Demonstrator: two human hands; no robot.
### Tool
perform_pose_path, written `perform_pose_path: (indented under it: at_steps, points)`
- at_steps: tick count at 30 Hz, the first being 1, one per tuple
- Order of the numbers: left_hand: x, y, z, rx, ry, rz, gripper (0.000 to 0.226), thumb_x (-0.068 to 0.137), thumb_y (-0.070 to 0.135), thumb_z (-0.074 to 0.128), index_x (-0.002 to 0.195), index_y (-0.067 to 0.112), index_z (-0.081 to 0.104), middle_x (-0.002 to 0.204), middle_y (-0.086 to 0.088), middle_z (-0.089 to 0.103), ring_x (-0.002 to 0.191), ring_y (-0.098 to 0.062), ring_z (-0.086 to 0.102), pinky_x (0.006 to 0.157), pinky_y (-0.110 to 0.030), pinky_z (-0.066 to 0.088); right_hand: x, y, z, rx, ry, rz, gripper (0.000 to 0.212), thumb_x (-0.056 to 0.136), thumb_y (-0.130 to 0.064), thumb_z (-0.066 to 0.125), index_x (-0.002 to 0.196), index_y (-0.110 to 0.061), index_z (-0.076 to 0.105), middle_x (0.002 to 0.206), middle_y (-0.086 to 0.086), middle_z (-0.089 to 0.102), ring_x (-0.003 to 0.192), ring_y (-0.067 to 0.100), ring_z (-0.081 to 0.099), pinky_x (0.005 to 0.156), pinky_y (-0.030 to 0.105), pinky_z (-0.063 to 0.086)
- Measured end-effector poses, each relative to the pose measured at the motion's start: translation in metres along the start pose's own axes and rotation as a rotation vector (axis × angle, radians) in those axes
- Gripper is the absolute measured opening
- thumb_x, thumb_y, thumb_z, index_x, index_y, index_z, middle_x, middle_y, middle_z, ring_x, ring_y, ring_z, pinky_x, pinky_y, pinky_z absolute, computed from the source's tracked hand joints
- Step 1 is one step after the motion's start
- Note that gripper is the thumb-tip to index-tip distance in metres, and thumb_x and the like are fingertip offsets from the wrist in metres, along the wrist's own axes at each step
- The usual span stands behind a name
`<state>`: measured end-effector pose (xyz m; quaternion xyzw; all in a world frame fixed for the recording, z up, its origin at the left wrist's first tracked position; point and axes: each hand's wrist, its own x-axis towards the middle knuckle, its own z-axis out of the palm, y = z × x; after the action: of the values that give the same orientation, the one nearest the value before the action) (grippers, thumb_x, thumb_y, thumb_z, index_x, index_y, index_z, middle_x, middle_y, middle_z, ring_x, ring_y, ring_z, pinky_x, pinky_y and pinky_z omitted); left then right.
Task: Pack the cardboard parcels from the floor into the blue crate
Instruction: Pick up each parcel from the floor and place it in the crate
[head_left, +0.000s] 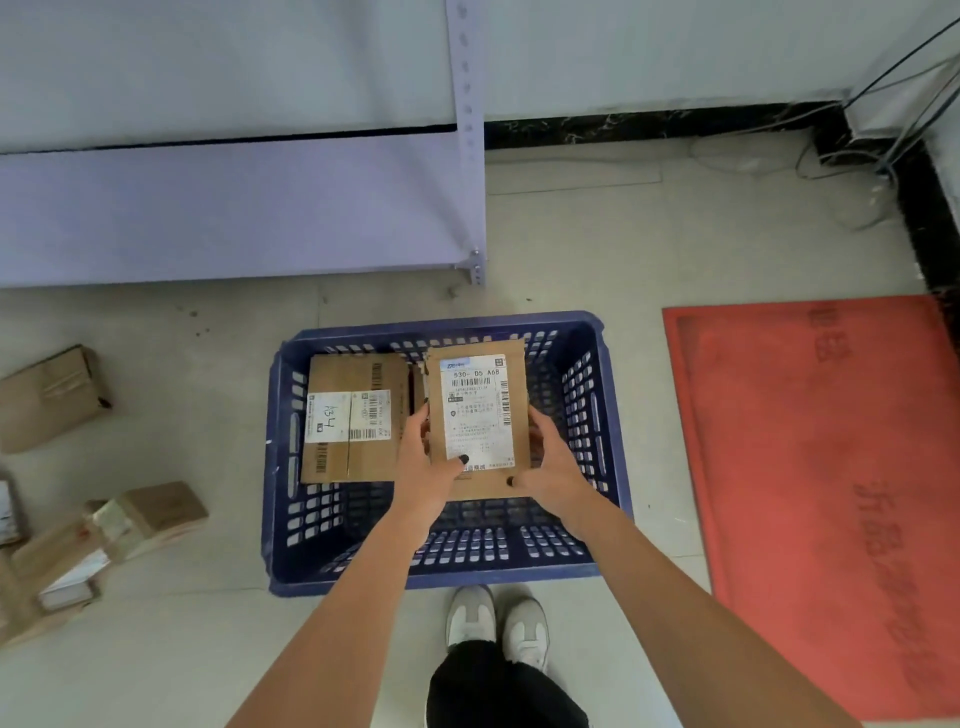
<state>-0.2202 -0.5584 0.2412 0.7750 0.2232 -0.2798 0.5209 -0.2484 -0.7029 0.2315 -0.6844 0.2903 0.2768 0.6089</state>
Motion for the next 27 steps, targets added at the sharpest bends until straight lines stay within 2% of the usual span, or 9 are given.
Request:
perform_pose_path:
  at_steps: [2,4,8,11,13,18,20,24,27]
  points:
    - [0.012,-0.010,-0.001,0.007,0.012,-0.063,0.070,0.078,-0.008,0.063,0.136,0.015,0.031,0.136,-0.007,0.048,0.122,-0.020,0.047,0.091,-0.029,0.044,0.013,0.008,0.009,0.013,0.016,0.015,0.093,0.068,0.009,0.072,0.143,-0.019,0.026,0.135,0.003,0.047,0.112,0.009,0.046,0.087,0.027,0.052]
    - [0.024,-0.018,-0.002,0.009,0.018,-0.120,0.064,0.081,-0.007,0.058,0.135,0.012,0.031,0.136,-0.010,0.048,0.119,-0.020,0.048,0.087,-0.028,0.042,0.025,0.014,0.018,0.030,0.029,0.030,0.090,0.066,-0.001,0.078,0.140,-0.018,0.029,0.137,0.003,0.047,0.113,0.009,0.045,0.099,0.038,0.048]
    - [0.050,-0.025,-0.002,0.199,0.060,-0.092,0.067,0.082,0.002,0.059,0.142,0.015,0.031,0.140,-0.011,0.036,0.124,-0.023,0.043,0.084,-0.020,0.032,0.056,0.022,0.035,0.025,0.032,0.082,0.093,0.066,0.000,0.077,0.141,-0.015,0.025,0.140,0.004,0.044,0.120,0.013,0.045,0.102,0.030,0.041]
    - [0.076,-0.029,-0.005,0.307,0.049,-0.100,0.057,0.085,0.009,0.055,0.137,0.018,0.036,0.138,-0.011,0.030,0.105,-0.023,0.049,0.079,-0.022,0.037,0.081,0.026,0.044,0.018,0.027,0.119,0.091,0.068,0.001,0.073,0.143,-0.014,0.023,0.140,0.006,0.045,0.125,0.019,0.045,0.104,0.033,0.040]
    - [0.090,-0.032,-0.006,0.302,0.013,-0.135,0.051,0.087,0.009,0.050,0.136,0.017,0.037,0.138,-0.009,0.029,0.097,-0.020,0.048,0.075,-0.024,0.038,0.094,0.027,0.050,-0.009,0.024,0.148,0.092,0.070,-0.001,0.072,0.144,-0.015,0.021,0.141,0.005,0.044,0.126,0.020,0.045,0.105,0.036,0.040]
    - [0.110,-0.040,-0.011,0.267,-0.021,-0.169,0.053,0.088,0.006,0.047,0.139,0.014,0.033,0.139,-0.010,0.034,0.117,-0.025,0.046,0.083,-0.027,0.037,0.117,0.029,0.063,-0.060,0.029,0.214,0.091,0.073,0.000,0.069,0.146,-0.018,0.018,0.141,0.004,0.045,0.127,0.021,0.045,0.104,0.037,0.042]
    - [0.110,-0.040,-0.012,0.235,-0.031,-0.143,0.051,0.087,0.003,0.047,0.136,0.015,0.038,0.138,-0.009,0.040,0.117,-0.021,0.046,0.083,-0.026,0.037,0.123,0.028,0.065,-0.098,0.030,0.241,0.091,0.075,-0.001,0.068,0.147,-0.019,0.015,0.141,0.005,0.044,0.126,0.022,0.044,0.099,0.031,0.042]
    - [0.103,-0.043,-0.006,0.132,-0.059,-0.042,0.053,0.085,-0.006,0.044,0.135,0.014,0.043,0.136,-0.004,0.048,0.109,-0.004,0.038,0.084,-0.016,0.031,0.131,0.027,0.066,-0.182,0.005,0.301,0.098,0.076,-0.004,0.067,0.149,-0.023,0.005,0.145,0.006,0.040,0.131,0.026,0.039,0.102,0.035,0.037]
    - [0.103,-0.047,-0.004,0.062,-0.041,-0.033,0.056,0.083,-0.007,0.045,0.133,0.019,0.044,0.133,-0.004,0.050,0.113,-0.008,0.044,0.087,-0.019,0.039,0.134,0.028,0.068,-0.194,0.006,0.308,0.101,0.076,-0.004,0.067,0.149,-0.026,0.001,0.145,0.007,0.039,0.132,0.027,0.038,0.103,0.037,0.036]
